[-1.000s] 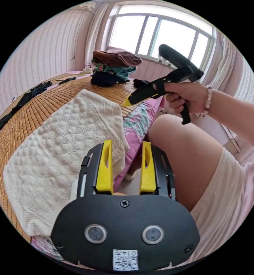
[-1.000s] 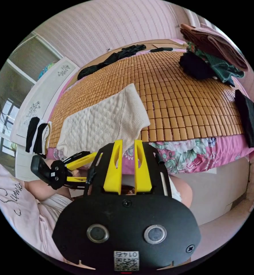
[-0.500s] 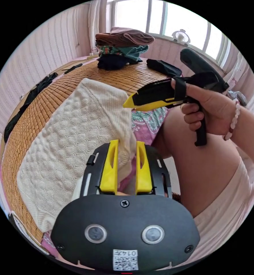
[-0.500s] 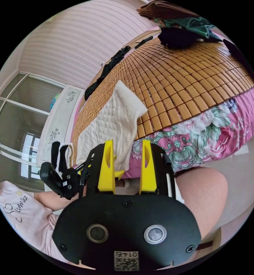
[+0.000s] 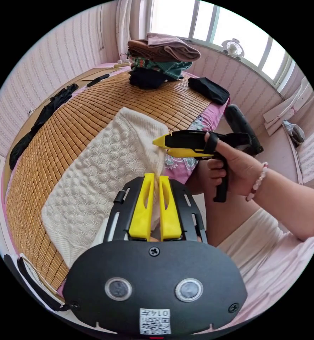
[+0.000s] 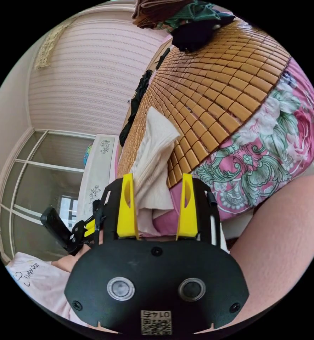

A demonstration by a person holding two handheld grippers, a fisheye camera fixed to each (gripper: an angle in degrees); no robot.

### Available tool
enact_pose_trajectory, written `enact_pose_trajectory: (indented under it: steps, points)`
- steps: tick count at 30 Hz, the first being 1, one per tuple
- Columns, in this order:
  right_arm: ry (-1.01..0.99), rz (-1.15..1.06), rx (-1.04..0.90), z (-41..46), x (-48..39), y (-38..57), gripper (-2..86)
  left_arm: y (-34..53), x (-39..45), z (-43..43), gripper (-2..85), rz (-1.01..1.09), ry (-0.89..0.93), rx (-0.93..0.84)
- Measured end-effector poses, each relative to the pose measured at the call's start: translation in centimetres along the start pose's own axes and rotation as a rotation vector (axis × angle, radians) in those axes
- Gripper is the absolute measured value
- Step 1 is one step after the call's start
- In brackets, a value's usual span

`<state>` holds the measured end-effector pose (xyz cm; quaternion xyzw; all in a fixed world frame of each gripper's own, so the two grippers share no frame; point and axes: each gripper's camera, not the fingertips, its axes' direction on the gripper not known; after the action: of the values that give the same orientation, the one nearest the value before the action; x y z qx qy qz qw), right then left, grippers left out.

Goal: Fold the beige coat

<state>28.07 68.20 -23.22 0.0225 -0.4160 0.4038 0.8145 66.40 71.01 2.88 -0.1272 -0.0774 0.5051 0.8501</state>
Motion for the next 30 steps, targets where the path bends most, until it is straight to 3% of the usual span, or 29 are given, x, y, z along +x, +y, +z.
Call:
enact_pose_trajectory:
  steps: [4, 8, 19, 25, 28, 30]
  points:
    - [-0.046, -0.004, -0.032, 1.8, 0.5, -0.9, 16.4, 0.3, -0.9, -1.8, -0.4, 0.007, -0.028, 0.01]
    - [-0.121, 0.035, -0.101, 2.9, 1.7, -1.9, 8.2, 0.5, -2.2, -1.2, -0.4, -0.007, -0.031, -0.013]
    - [-0.195, -0.085, 0.024, -3.1, 1.8, -1.3, 2.5, -2.5, -1.2, -1.1, -0.2, 0.06, 0.084, 0.019]
    - [-0.23, -0.34, 0.027, -5.3, -4.8, -0.5, 3.2, -3.3, -2.2, -6.3, 0.0, 0.053, 0.19, 0.216]
    - [-0.198, -0.577, -0.12, -0.4, -12.9, 1.3, 3.8, -1.1, -5.1, -10.5, 0.7, -0.007, 0.194, 0.331]
    - [-0.12, -0.775, -0.316, 7.6, -19.1, 4.9, 4.4, 1.6, -7.7, -12.8, 1.7, -0.07, 0.157, 0.37]
